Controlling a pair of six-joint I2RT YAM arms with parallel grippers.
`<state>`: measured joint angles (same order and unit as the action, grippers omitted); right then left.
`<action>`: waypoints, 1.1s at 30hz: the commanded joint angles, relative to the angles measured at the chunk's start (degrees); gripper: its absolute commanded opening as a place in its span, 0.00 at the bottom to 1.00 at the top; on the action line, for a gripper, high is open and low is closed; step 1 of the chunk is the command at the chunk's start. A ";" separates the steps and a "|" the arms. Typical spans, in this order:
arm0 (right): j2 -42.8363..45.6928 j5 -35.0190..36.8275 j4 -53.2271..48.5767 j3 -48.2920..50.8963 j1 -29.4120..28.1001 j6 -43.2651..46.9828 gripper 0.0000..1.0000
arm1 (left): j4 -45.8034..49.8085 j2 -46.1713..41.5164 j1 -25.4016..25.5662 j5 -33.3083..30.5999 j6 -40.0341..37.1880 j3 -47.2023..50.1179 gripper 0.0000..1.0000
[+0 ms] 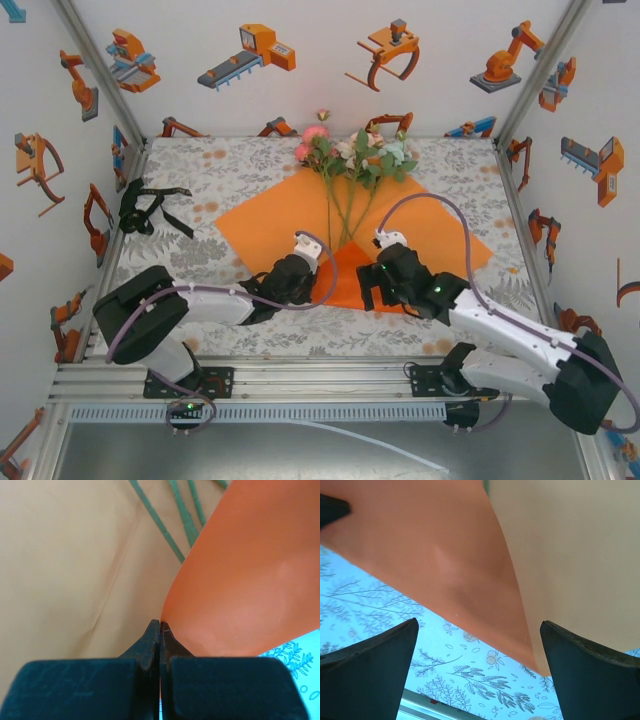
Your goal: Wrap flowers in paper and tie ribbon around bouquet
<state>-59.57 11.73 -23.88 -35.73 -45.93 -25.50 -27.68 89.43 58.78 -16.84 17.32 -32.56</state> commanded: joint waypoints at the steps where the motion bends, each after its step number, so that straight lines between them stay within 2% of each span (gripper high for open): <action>1: -3.70 1.73 -1.18 0.34 2.39 -4.12 0.99 | -1.01 0.05 -0.16 -4.29 3.37 0.37 0.00; 3: -5.17 0.87 -0.74 0.66 4.67 -3.24 0.92 | -0.38 -0.07 -0.30 -5.47 3.90 0.60 0.00; 4: -5.48 0.28 -0.50 0.63 5.67 -2.53 0.90 | -0.34 -0.21 -0.36 -5.57 3.90 0.69 0.04; 6: -5.84 0.59 -0.20 0.72 6.29 -0.39 0.90 | -0.84 -0.46 -0.34 -5.57 3.98 1.12 0.15; 7: -5.98 1.36 -0.16 0.82 6.37 0.31 0.90 | -1.39 -0.50 -0.34 -5.40 4.05 1.42 0.25; 8: -6.53 2.06 0.01 0.98 6.80 0.14 0.93 | -1.53 -0.57 -0.34 -5.47 4.09 1.59 0.29; 11: -8.13 0.98 0.96 0.67 7.62 0.02 0.94 | 0.30 -1.91 -0.43 -6.52 3.98 1.35 0.32; 17: -15.12 1.46 3.32 -1.12 7.61 -2.46 0.92 | 7.42 -8.80 -0.66 -10.75 4.54 1.44 0.47; 22: -21.15 4.10 2.19 -5.47 7.70 -1.06 0.90 | 16.76 -17.54 -0.38 -13.69 7.40 1.44 0.48; 24: -22.07 4.37 1.33 -6.91 7.64 -0.50 0.90 | 17.01 -19.91 0.00 -10.30 6.74 1.57 0.45; 25: -22.05 4.40 0.90 -7.40 7.70 -0.23 0.90 | 16.11 -20.19 0.13 -6.20 5.27 1.37 0.43; 27: -20.80 4.70 -0.77 -8.40 7.68 0.02 0.90 | 15.70 -18.66 0.66 -0.39 3.50 0.07 0.43; 30: -16.68 6.24 -5.08 -10.38 7.67 -1.15 0.90 | 15.65 -13.73 0.25 -0.45 5.91 -1.68 0.41; 33: -10.75 3.94 -7.65 -10.90 7.46 -5.23 0.87 | 11.64 -8.27 -1.51 2.00 8.89 -2.09 0.38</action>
<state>-75.33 15.27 -27.35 -44.47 -38.41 -27.16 -14.57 77.65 58.52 -18.50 23.38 -33.32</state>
